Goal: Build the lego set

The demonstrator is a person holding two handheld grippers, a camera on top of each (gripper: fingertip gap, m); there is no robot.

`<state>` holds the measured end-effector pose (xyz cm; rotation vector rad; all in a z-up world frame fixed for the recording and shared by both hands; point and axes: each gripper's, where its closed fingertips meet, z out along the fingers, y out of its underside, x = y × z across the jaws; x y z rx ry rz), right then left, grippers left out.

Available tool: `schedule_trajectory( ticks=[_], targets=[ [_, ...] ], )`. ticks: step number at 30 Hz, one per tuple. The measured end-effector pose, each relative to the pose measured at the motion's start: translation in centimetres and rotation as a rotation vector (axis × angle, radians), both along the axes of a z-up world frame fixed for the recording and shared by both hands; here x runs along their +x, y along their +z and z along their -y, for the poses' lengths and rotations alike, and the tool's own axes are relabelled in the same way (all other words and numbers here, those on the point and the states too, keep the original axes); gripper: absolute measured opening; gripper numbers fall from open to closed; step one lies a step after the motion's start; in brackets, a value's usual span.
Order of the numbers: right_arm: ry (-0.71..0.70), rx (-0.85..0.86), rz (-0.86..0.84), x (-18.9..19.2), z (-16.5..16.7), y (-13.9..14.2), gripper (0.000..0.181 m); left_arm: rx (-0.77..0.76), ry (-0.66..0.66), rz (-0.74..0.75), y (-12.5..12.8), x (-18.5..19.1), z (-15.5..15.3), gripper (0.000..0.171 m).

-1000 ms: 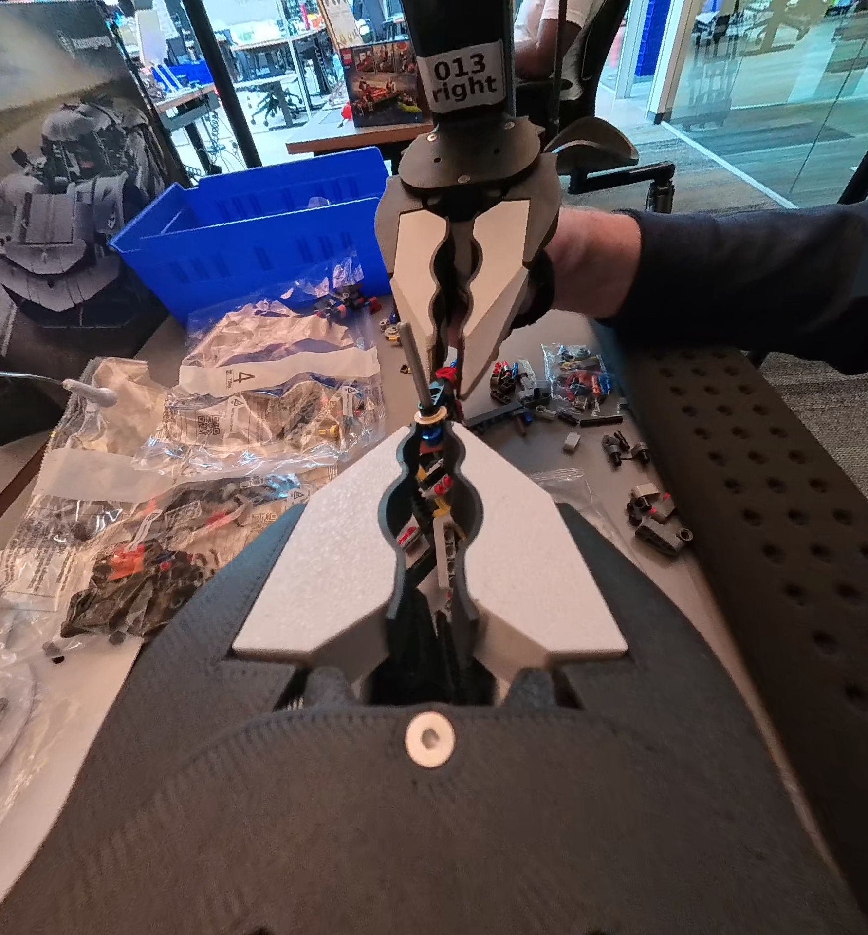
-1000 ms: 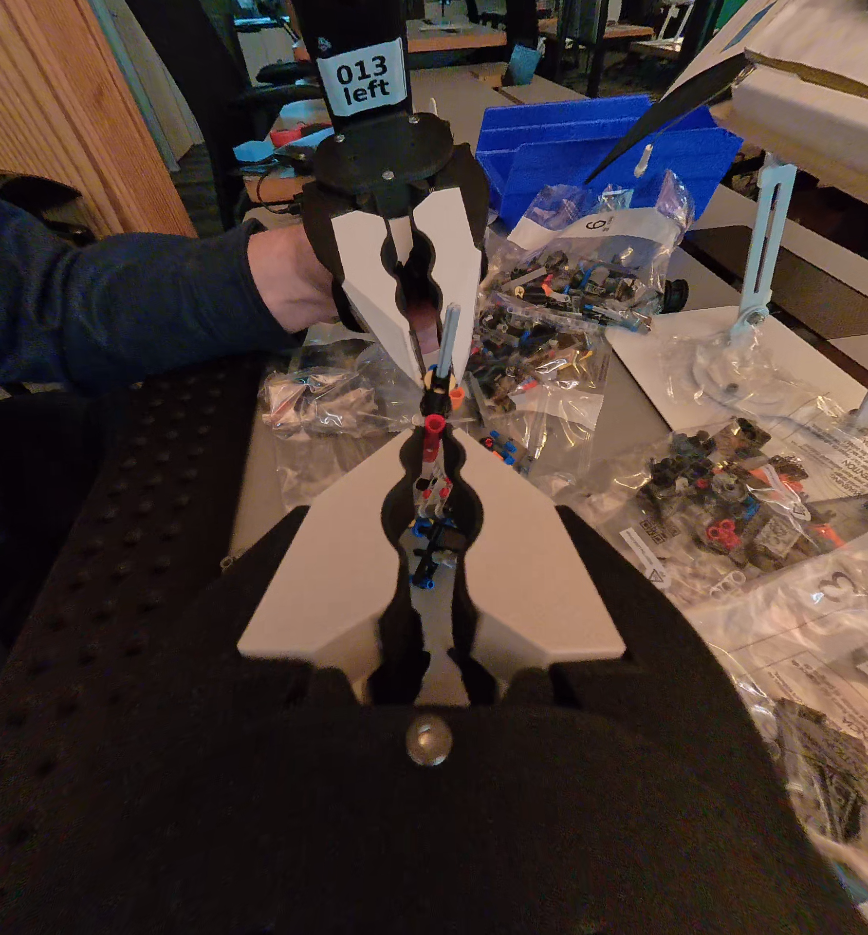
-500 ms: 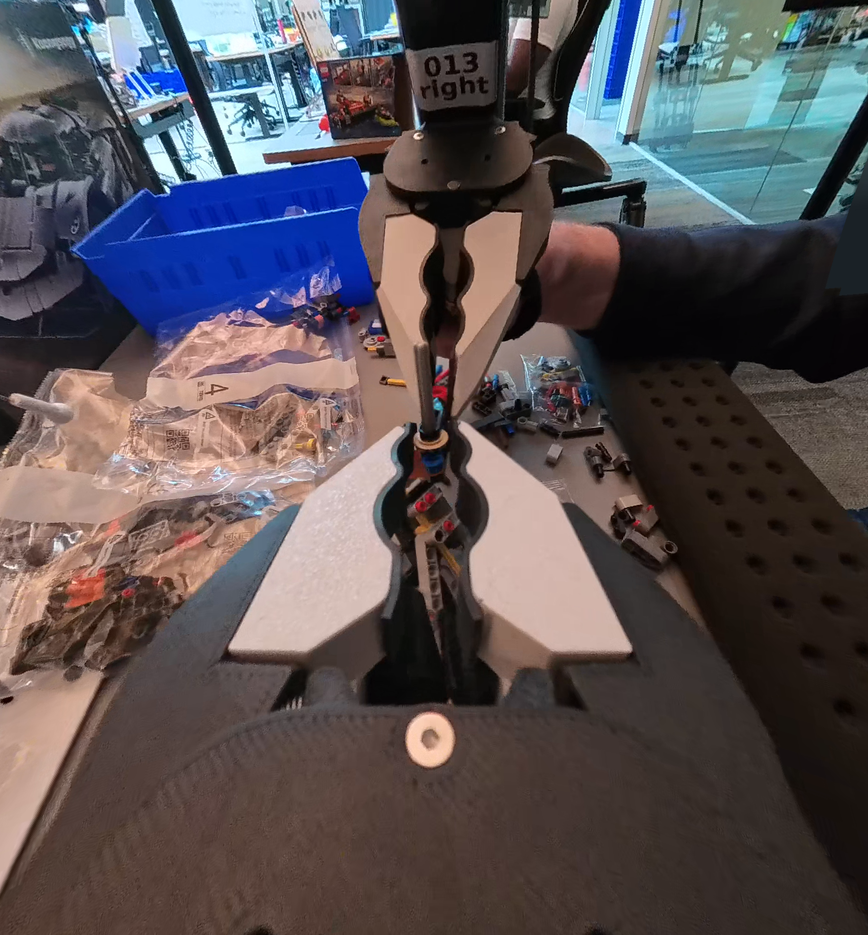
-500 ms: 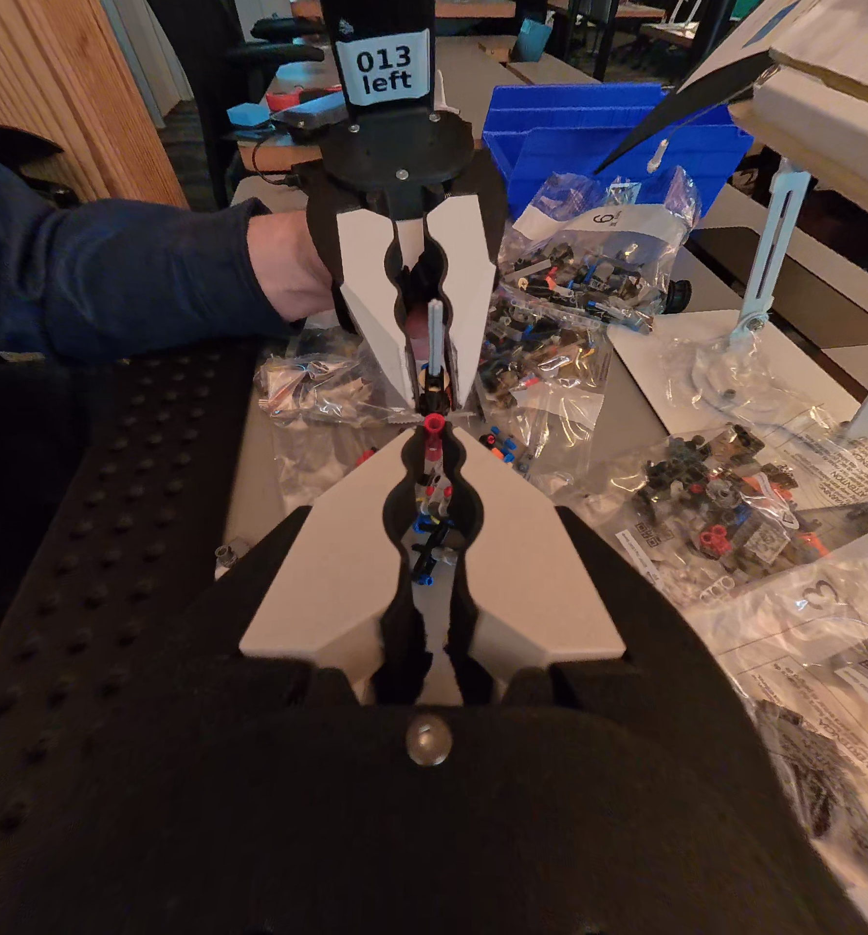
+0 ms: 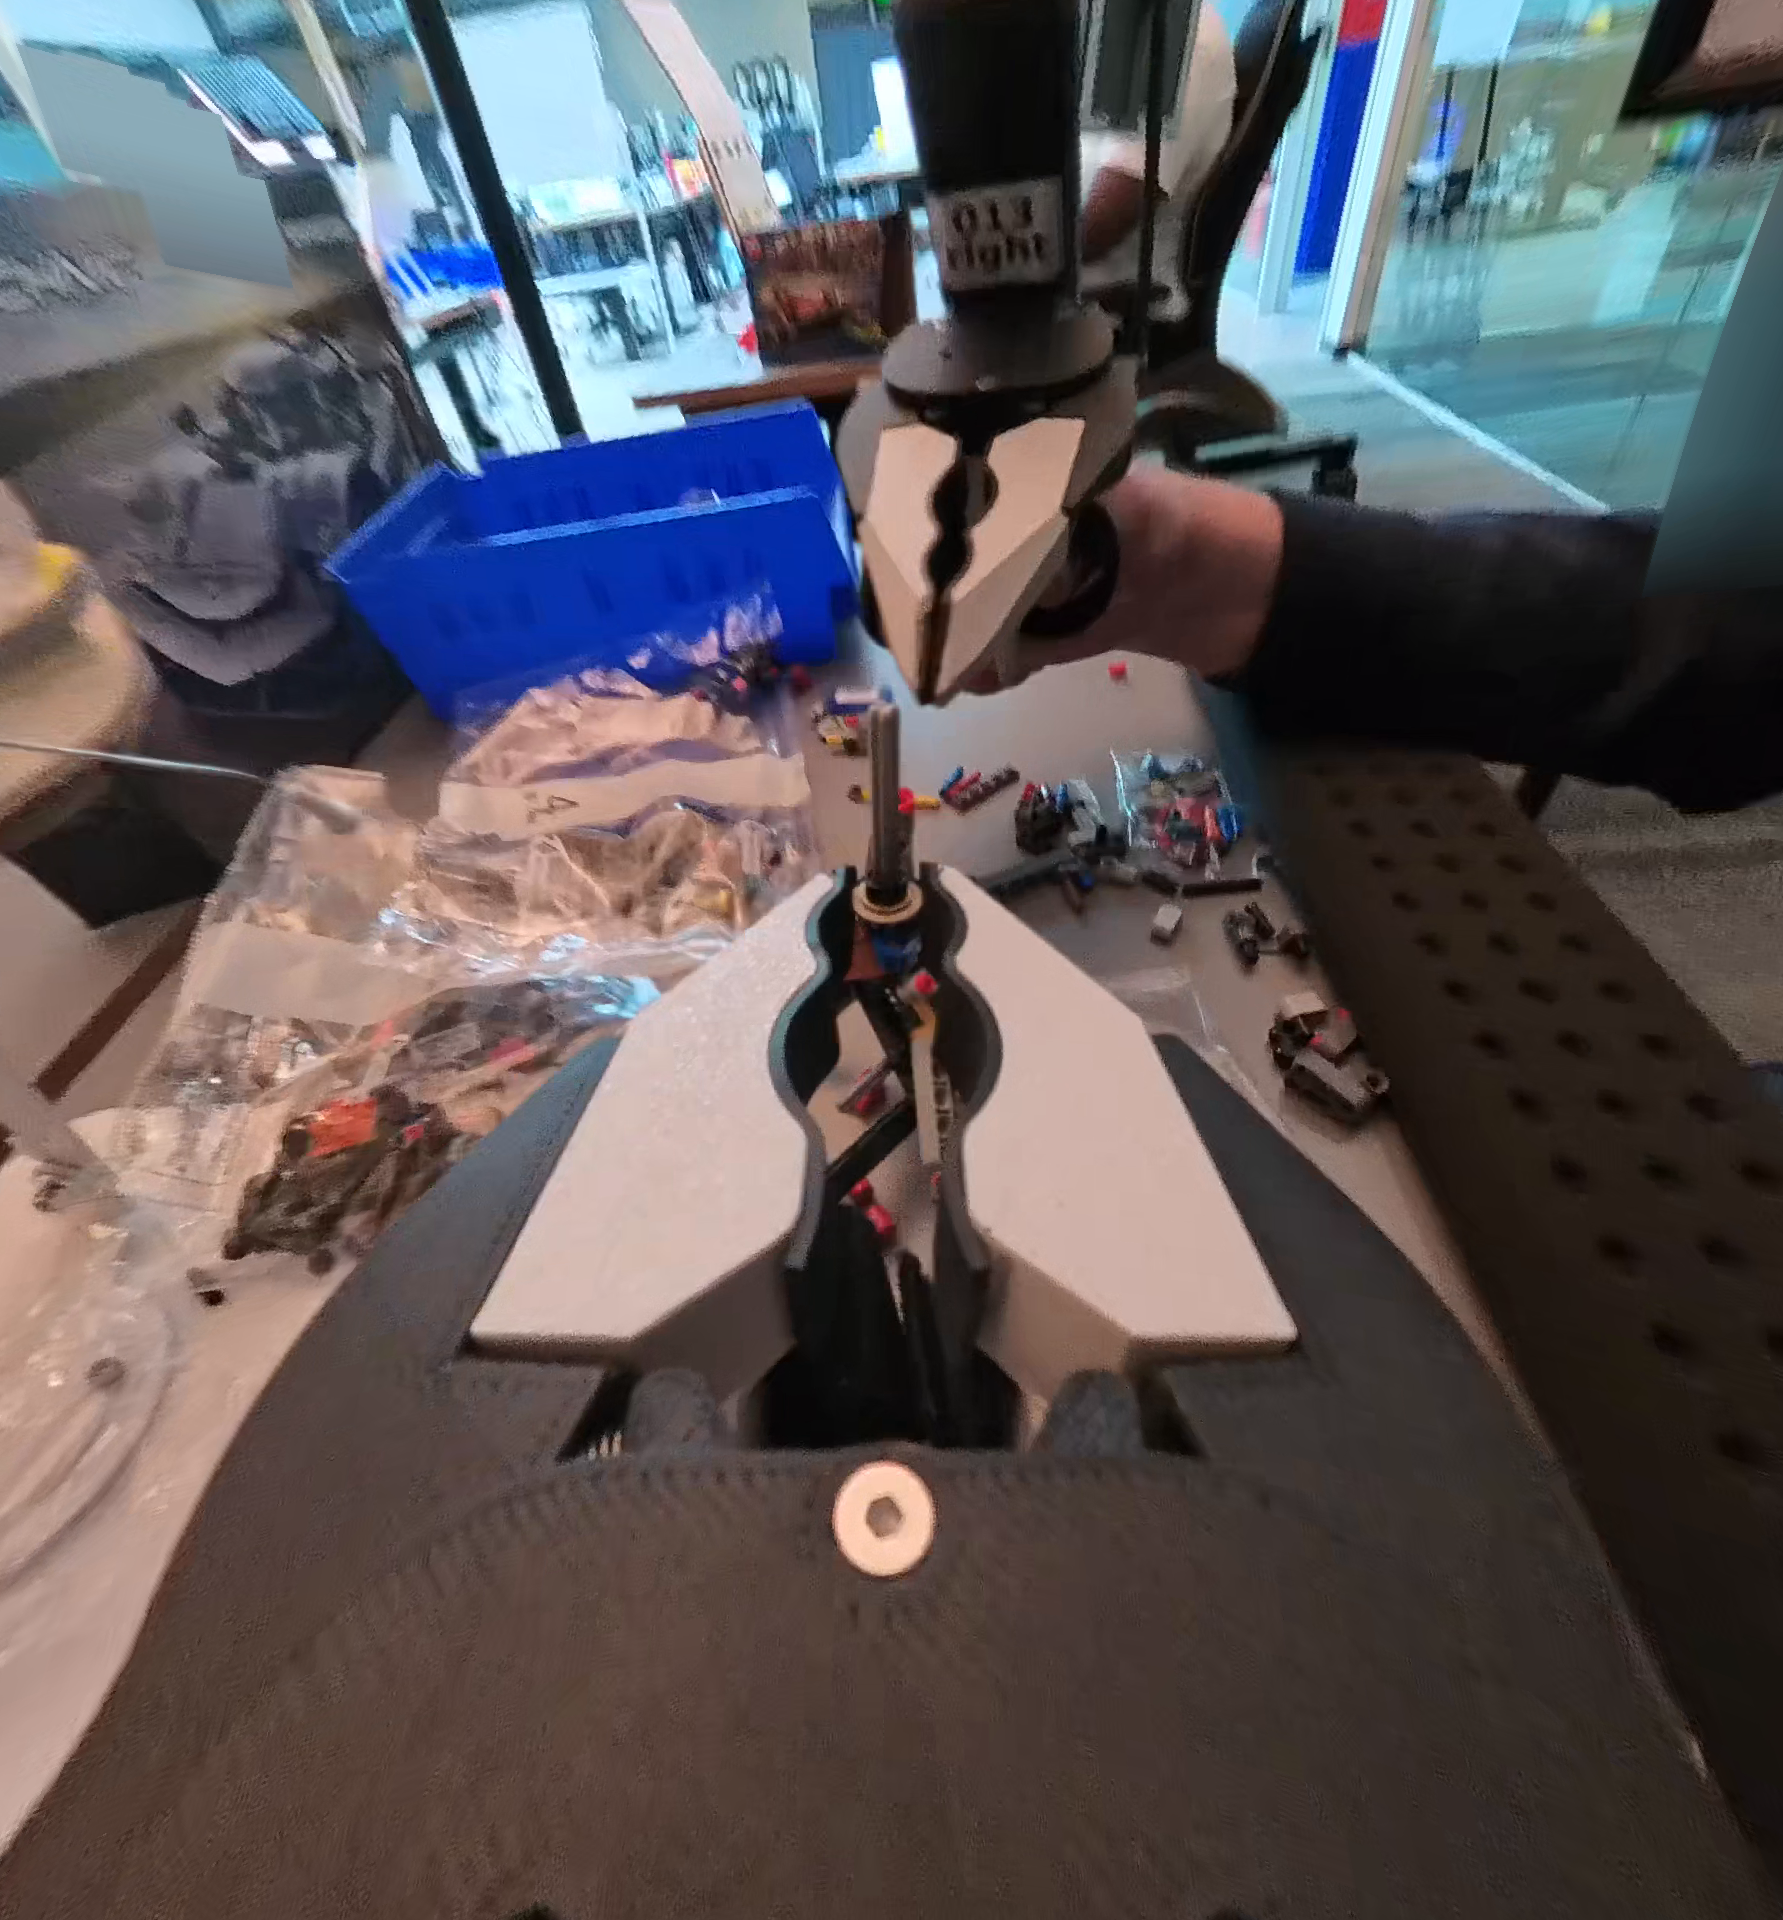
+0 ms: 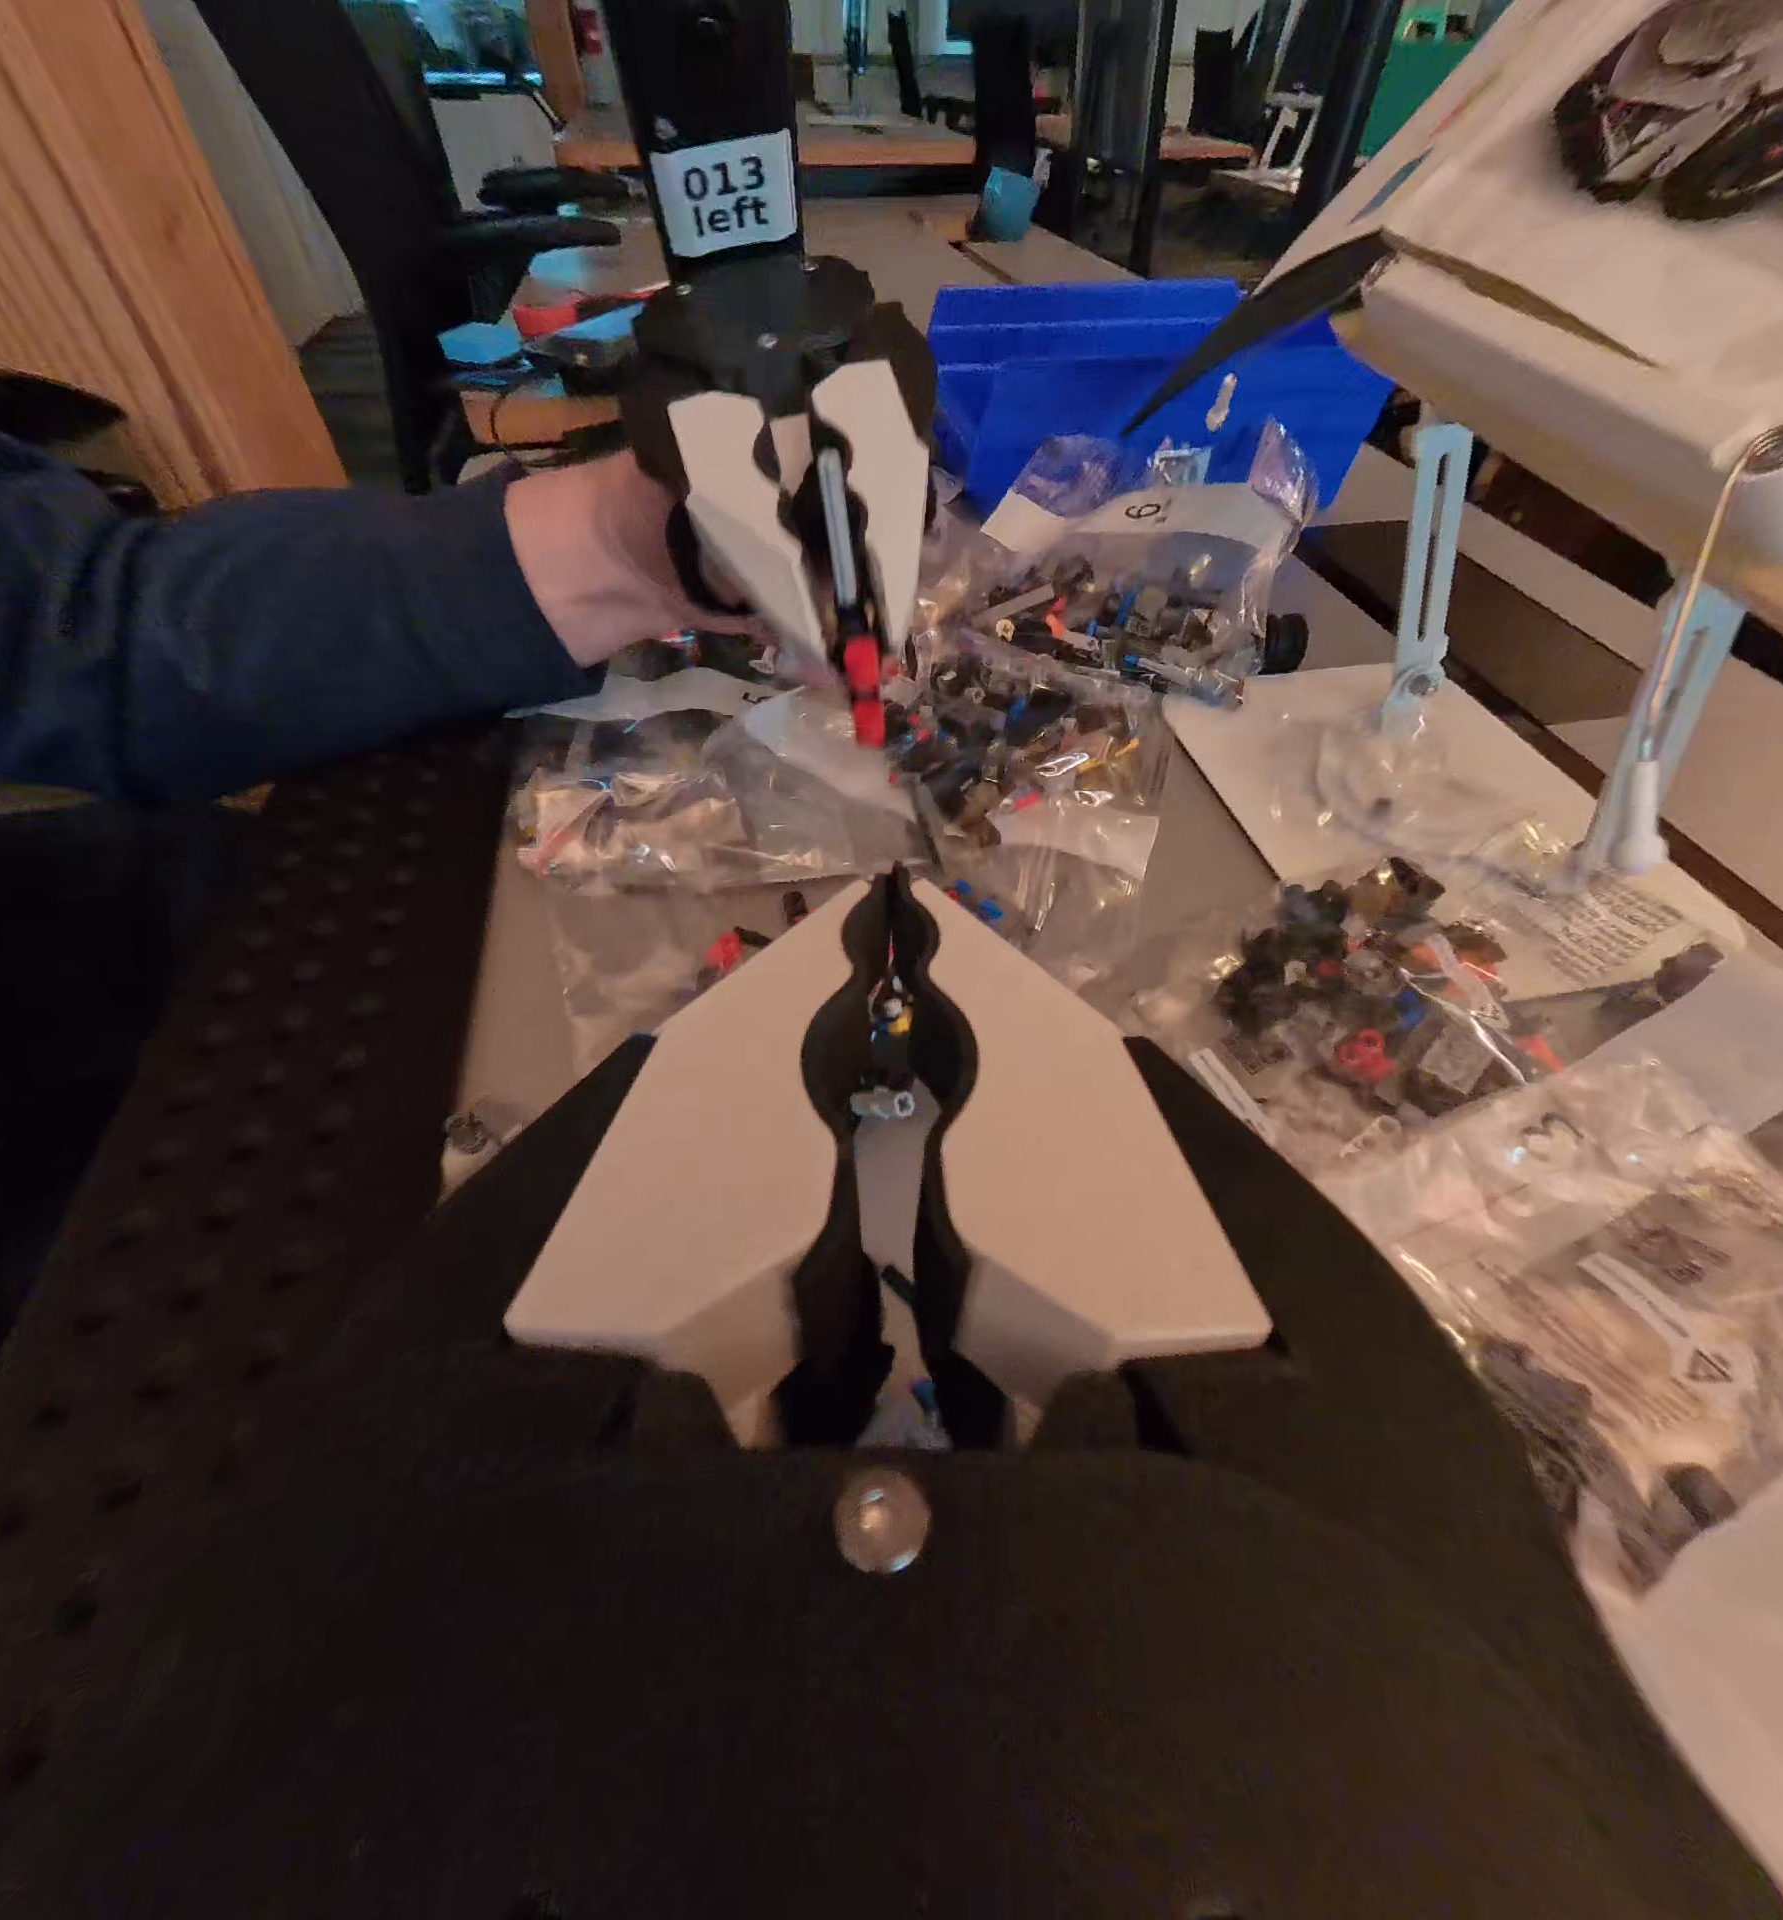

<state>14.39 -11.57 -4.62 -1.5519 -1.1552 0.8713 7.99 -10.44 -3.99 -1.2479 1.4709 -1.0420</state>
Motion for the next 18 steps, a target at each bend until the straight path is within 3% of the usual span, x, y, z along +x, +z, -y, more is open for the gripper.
schedule_trajectory(
  ticks=[3, 9, 18],
  targets=[
    [-0.022, 0.052, 0.043, -1.6, -0.4, -0.5, 0.012, -0.008, -0.035, -0.05, -1.2, 1.7, 0.9, 0.011],
    [0.032, 0.082, 0.069, -3.4, 0.5, -1.1, 0.002, 0.015, -0.045, -0.11, -2.6, 3.0, 1.4, 0.012],
    [0.006, 0.079, 0.107, -3.2, 0.2, -1.6, 0.012, 0.016, -0.052, -0.074, -1.9, 3.0, 1.6, 0.011]
  ],
)
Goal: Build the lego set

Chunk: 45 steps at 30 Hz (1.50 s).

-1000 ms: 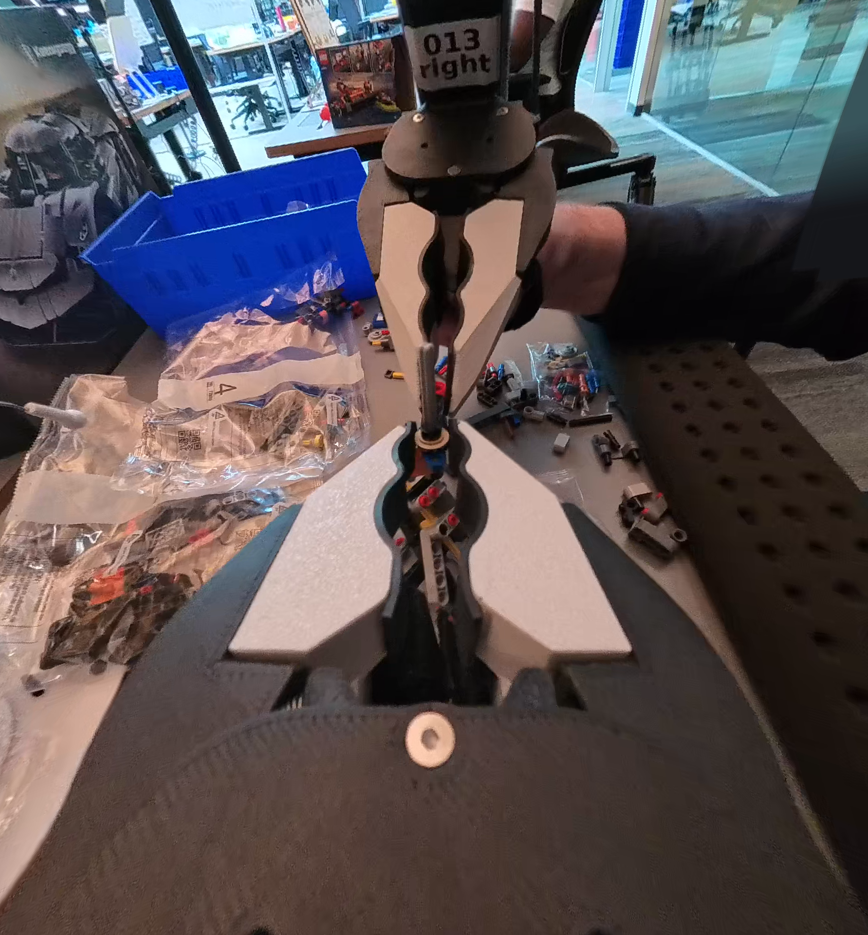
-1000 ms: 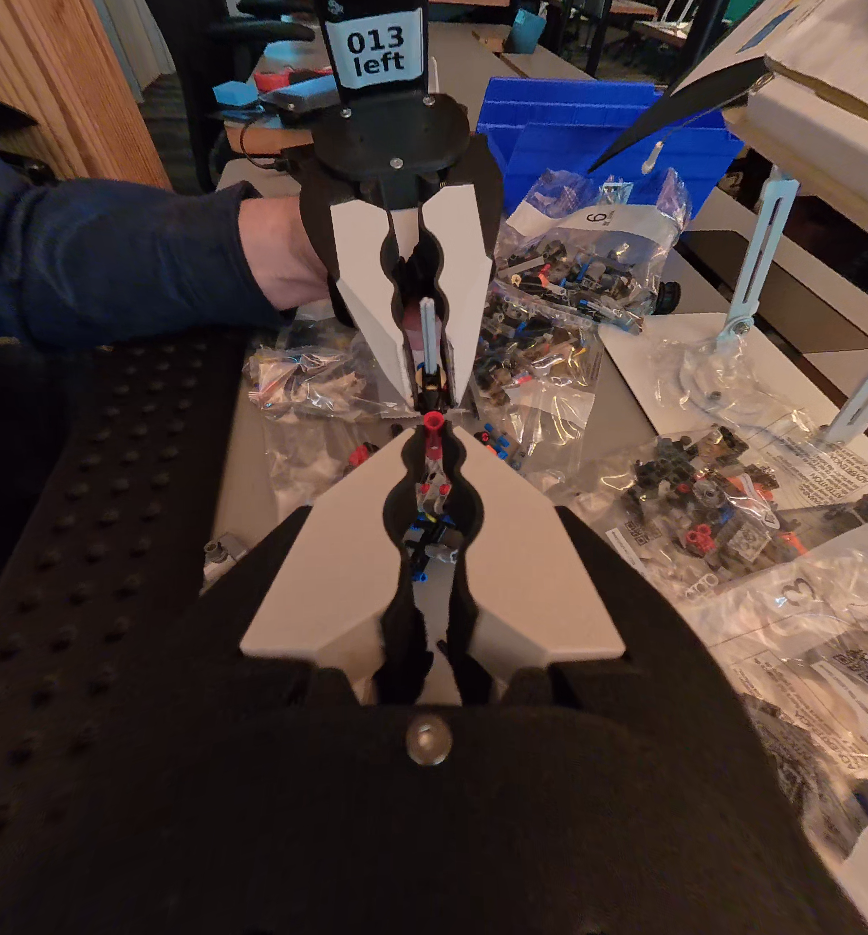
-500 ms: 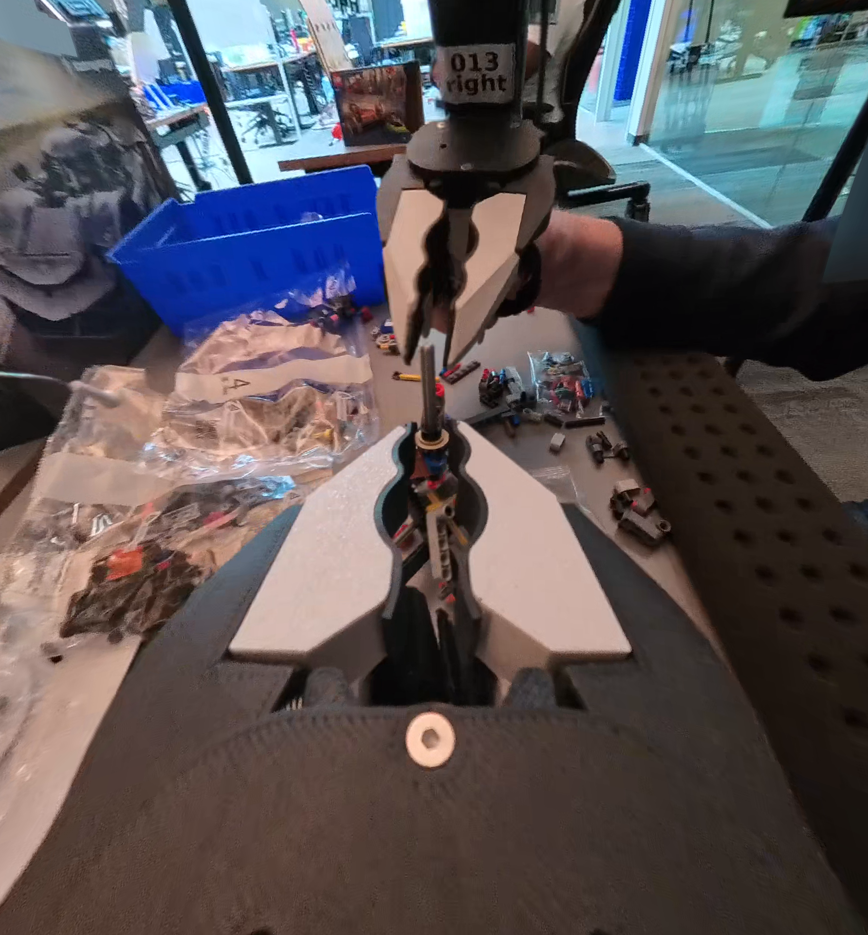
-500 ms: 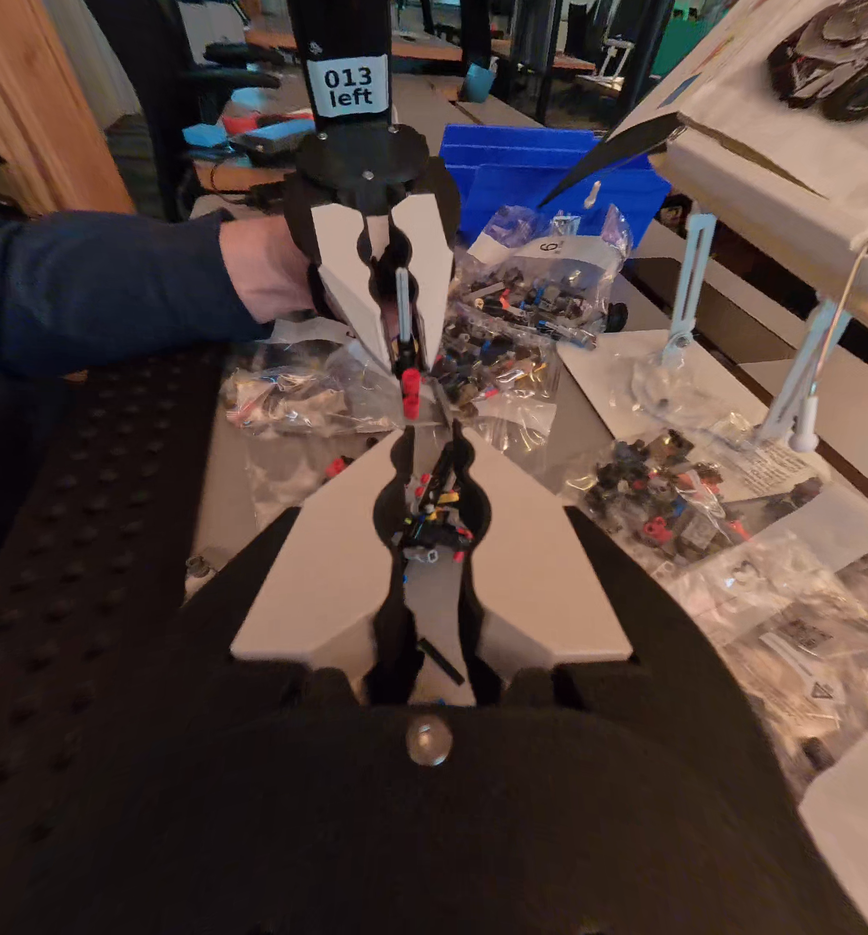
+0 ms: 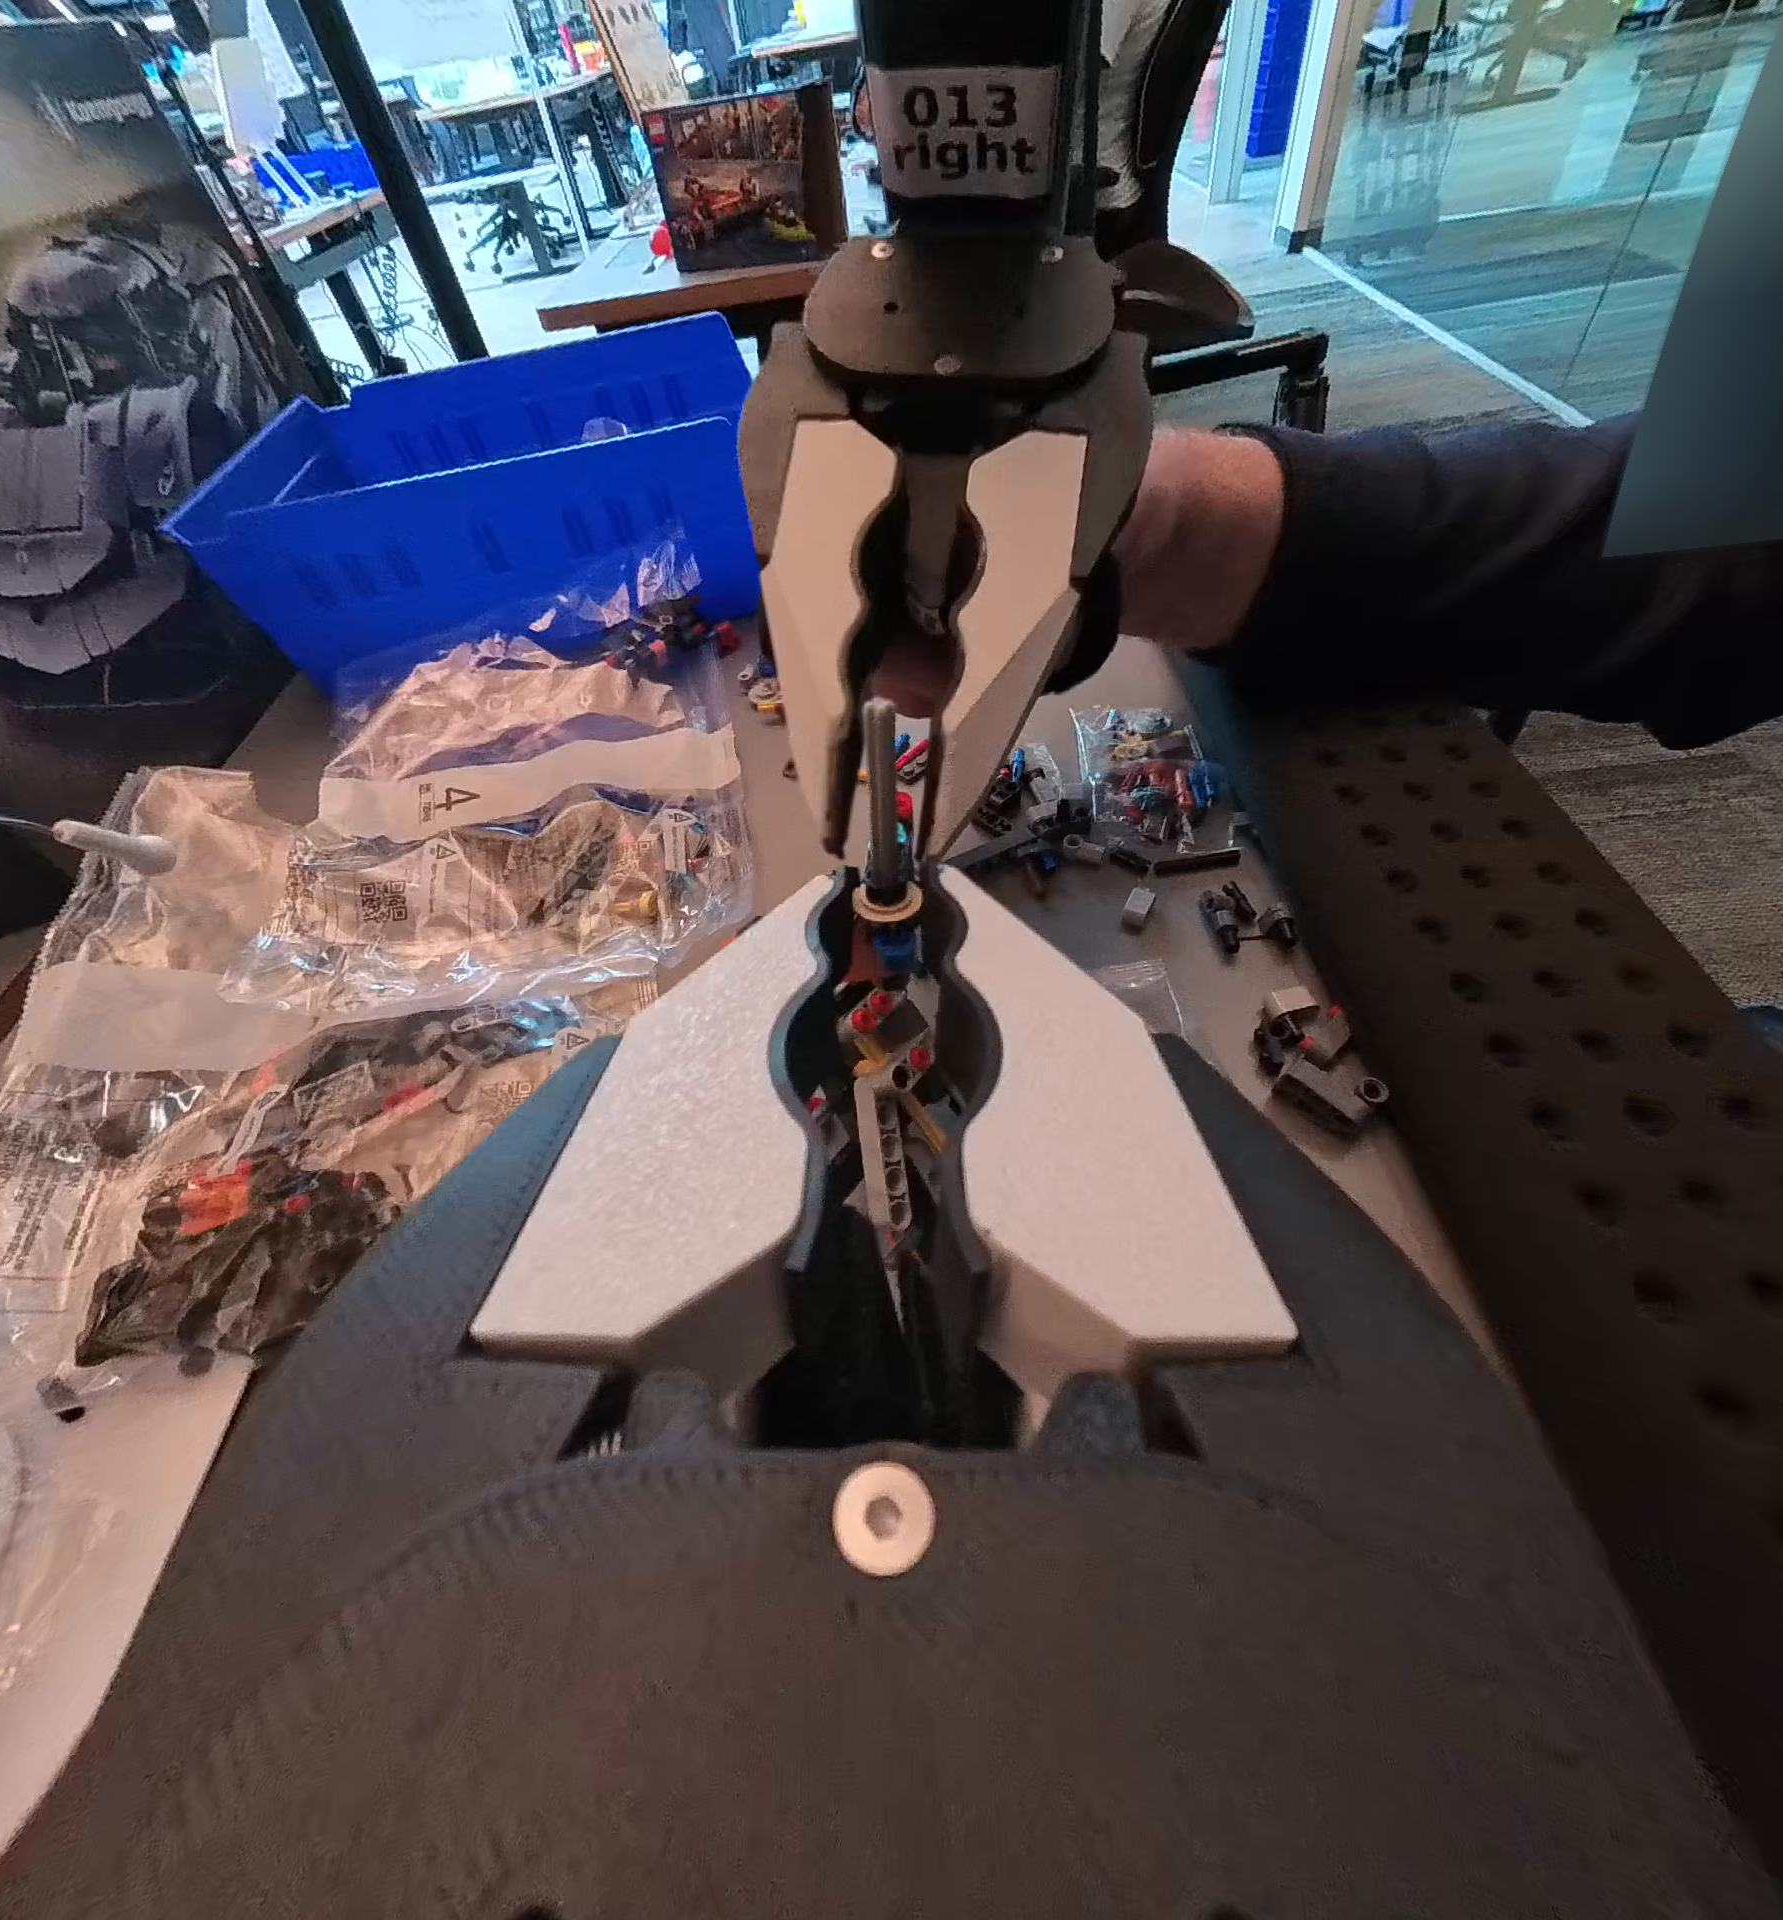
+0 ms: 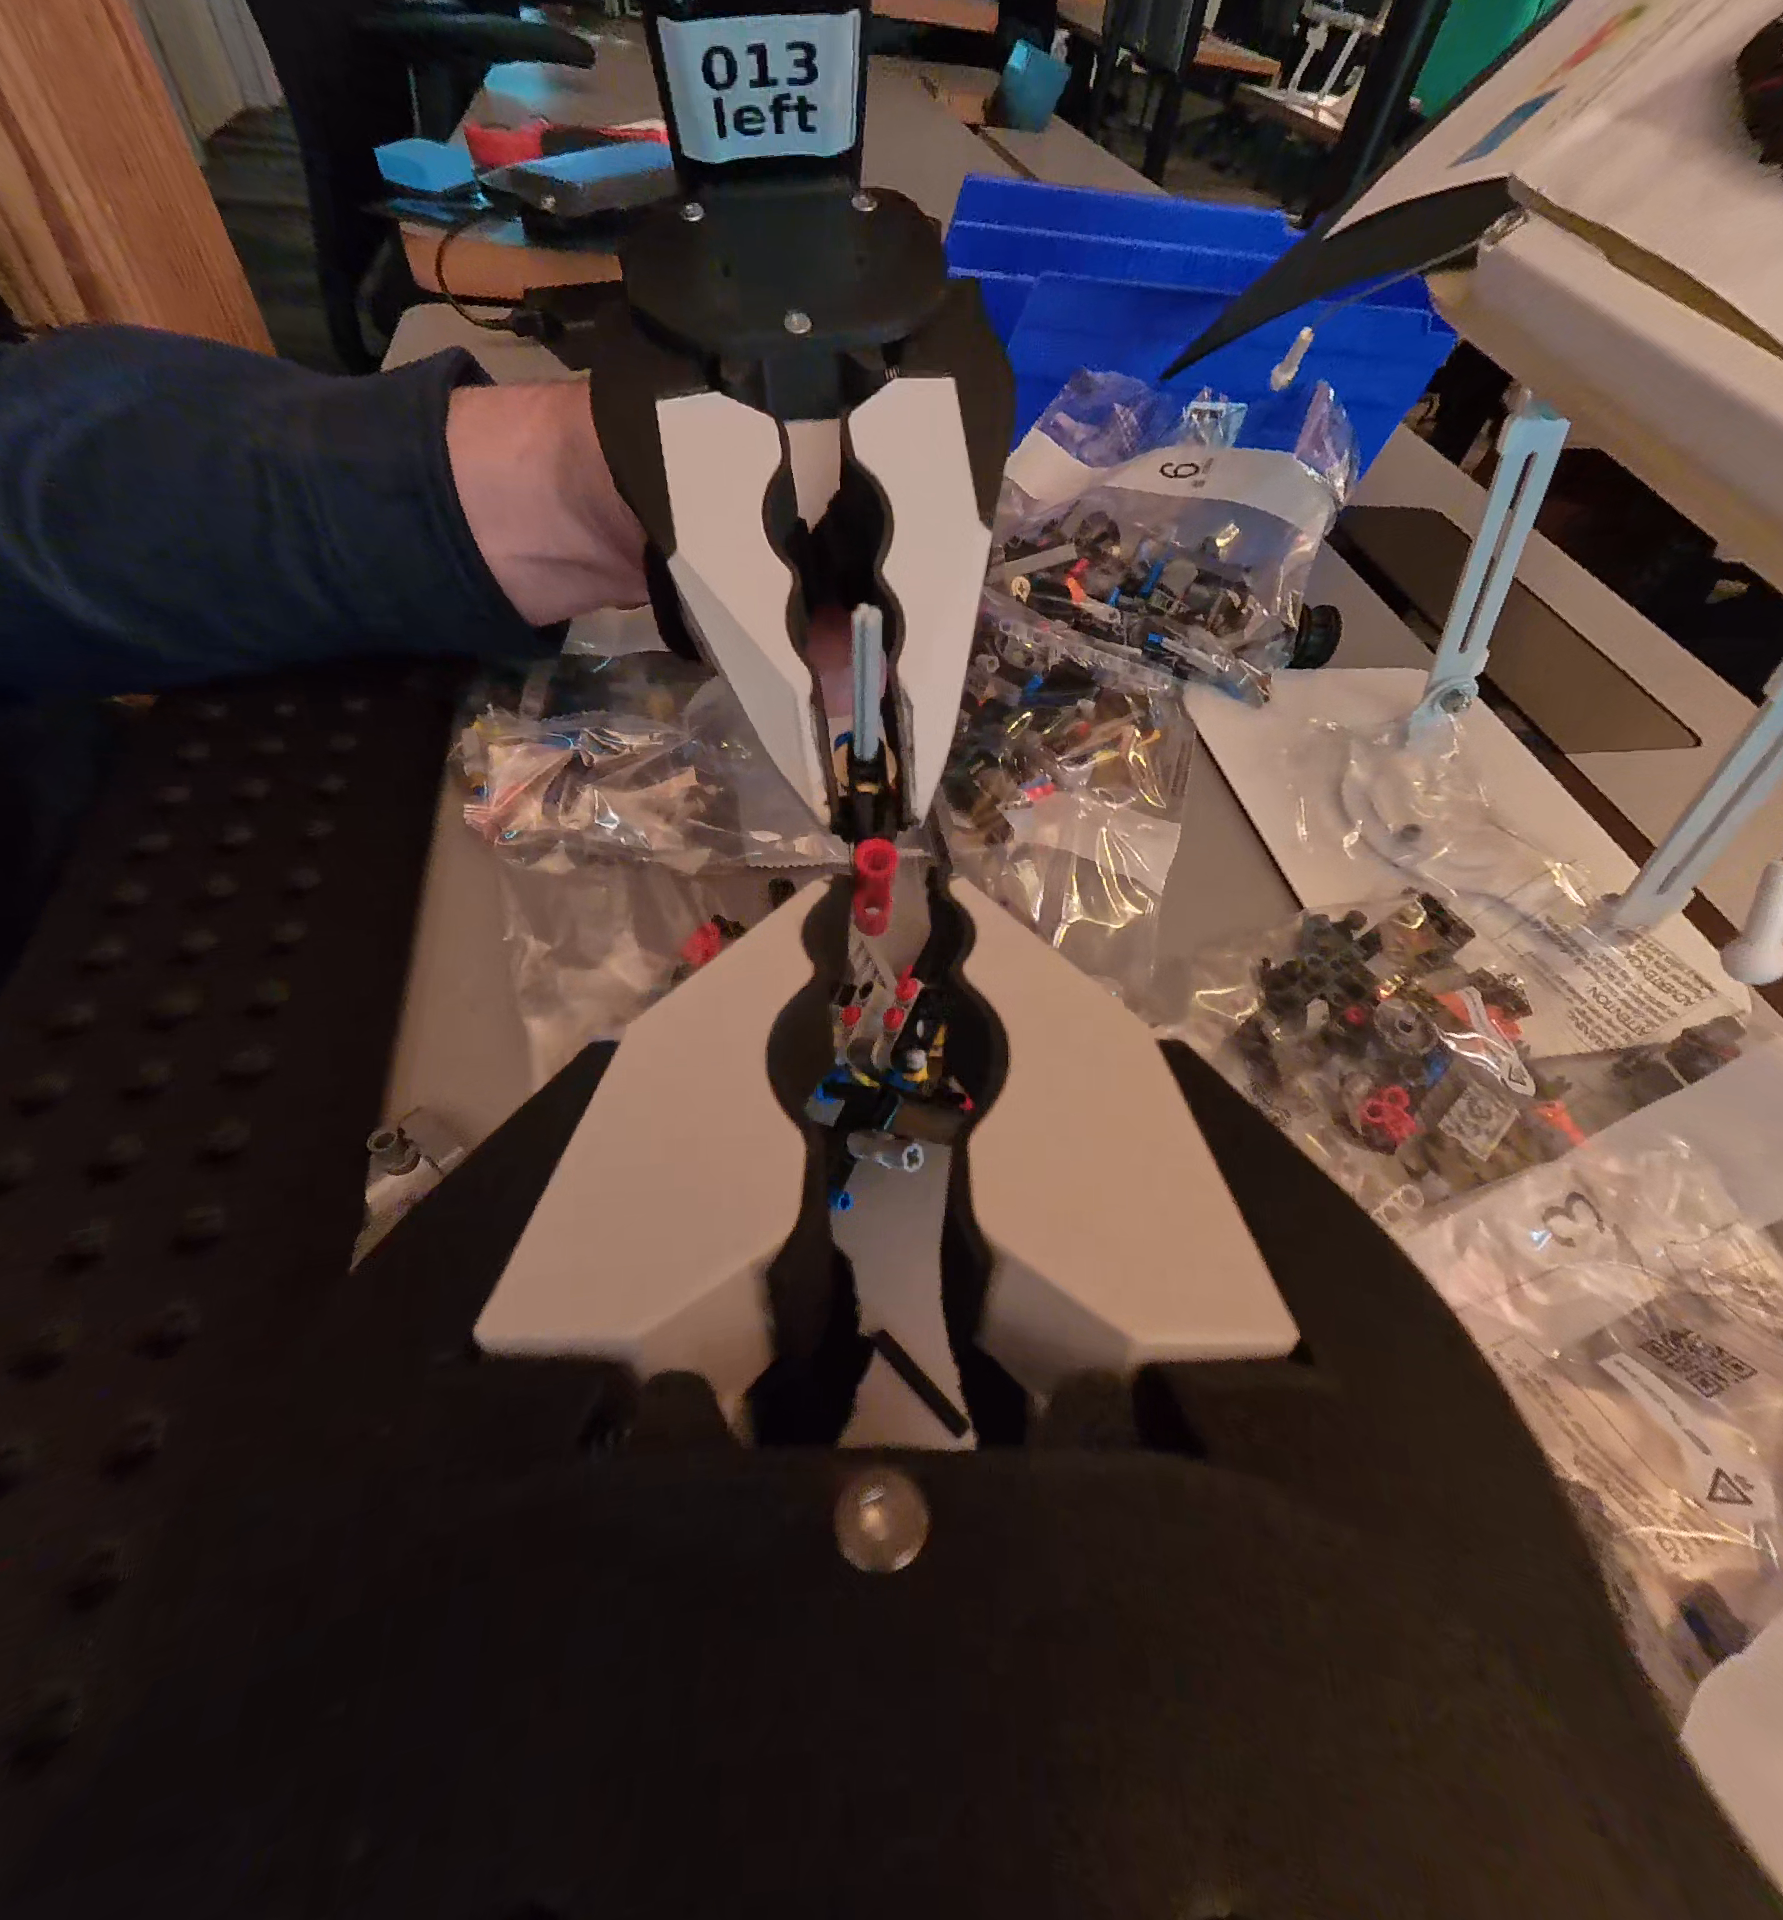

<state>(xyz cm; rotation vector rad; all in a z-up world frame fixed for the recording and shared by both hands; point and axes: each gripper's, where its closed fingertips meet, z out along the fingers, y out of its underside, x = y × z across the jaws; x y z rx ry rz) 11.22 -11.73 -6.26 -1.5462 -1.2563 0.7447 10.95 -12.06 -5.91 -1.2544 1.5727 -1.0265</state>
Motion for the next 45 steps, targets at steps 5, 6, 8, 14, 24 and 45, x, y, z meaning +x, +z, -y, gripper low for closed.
schedule_trajectory(
  ticks=[5, 6, 8, 14, 24, 45],
  targets=[
    [0.013, 0.005, 0.005, -0.3, 0.3, 0.1, 0.004, 0.009, 0.001, -0.016, -0.3, 0.1, 0.0, 0.011],
    [0.016, -0.001, -0.004, -0.3, 0.3, 0.2, 0.004, 0.01, 0.0, -0.014, -0.2, 0.1, 0.1, 0.011],
    [0.021, -0.015, -0.031, -0.3, 0.3, 0.5, 0.005, 0.016, 0.001, -0.004, 0.0, 0.1, 0.1, 0.011],
    [0.021, -0.028, -0.013, -0.4, 0.4, 0.2, 0.004, 0.037, 0.003, -0.026, -0.3, 0.2, 0.2, 0.011],
    [0.008, 0.016, 0.076, -0.4, 0.6, -0.3, 0.005, 0.094, 0.005, -0.056, -0.7, 0.1, 0.3, 0.011],
    [0.09, -0.178, 0.228, 2.3, 2.3, -4.7, 0.017, -0.018, 0.004, 0.005, 0.3, -1.7, -0.4, 0.011]
  ],
)
